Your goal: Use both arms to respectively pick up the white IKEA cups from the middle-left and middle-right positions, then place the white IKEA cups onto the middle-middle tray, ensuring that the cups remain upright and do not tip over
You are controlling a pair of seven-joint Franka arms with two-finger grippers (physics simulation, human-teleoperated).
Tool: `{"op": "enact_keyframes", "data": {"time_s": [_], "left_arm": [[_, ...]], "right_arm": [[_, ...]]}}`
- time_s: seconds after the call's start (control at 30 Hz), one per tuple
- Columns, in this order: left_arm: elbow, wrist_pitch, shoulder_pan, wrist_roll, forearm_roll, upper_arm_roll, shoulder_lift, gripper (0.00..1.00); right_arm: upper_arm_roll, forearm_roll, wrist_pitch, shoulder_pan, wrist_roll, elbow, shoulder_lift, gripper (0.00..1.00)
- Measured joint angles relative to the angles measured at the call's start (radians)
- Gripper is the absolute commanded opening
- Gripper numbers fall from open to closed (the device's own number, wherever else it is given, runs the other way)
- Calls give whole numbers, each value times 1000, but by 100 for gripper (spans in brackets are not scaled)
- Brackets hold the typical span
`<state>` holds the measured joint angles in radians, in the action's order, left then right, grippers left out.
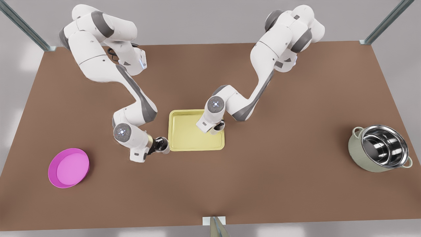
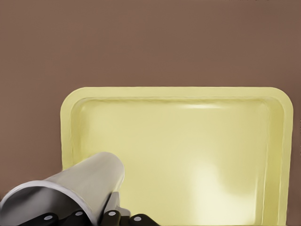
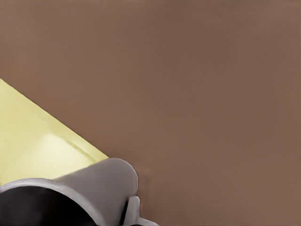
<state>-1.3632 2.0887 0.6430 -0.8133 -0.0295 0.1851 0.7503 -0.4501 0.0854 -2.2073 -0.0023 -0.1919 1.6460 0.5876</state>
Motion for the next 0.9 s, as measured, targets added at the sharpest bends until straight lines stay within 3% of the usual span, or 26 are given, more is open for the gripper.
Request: {"op": "enact_keyframes", "data": {"time_s": [0.17, 0.43, 0.47, 0.5, 0.6, 0.63, 0.67, 0.9], "left_arm": [[-1, 31, 45, -155, -38, -6, 24, 21], [3, 17, 47, -328, -66, -7, 69, 24], [3, 17, 47, -344, -67, -7, 74, 53], [3, 17, 48, -359, -69, -7, 76, 100], [4, 21, 51, -401, -81, -7, 77, 100], [5, 22, 49, -414, -83, -7, 70, 100], [5, 21, 47, -426, -83, -7, 62, 100], [8, -46, 42, -503, -79, -4, -34, 100]], "right_arm": [[4, 8, -55, 167, -9, -48, 57, 21], [10, 43, -175, 158, -19, 111, 38, 21], [10, 45, -198, 157, -20, 135, 37, 21], [10, 47, -219, 156, -21, 155, 36, 21], [9, 49, -270, 151, -24, 181, 37, 21], [9, 51, -282, 150, -24, 183, 38, 51], [9, 54, -292, 150, -22, 184, 39, 100], [10, 102, -333, 144, 47, 181, 44, 100]]}}
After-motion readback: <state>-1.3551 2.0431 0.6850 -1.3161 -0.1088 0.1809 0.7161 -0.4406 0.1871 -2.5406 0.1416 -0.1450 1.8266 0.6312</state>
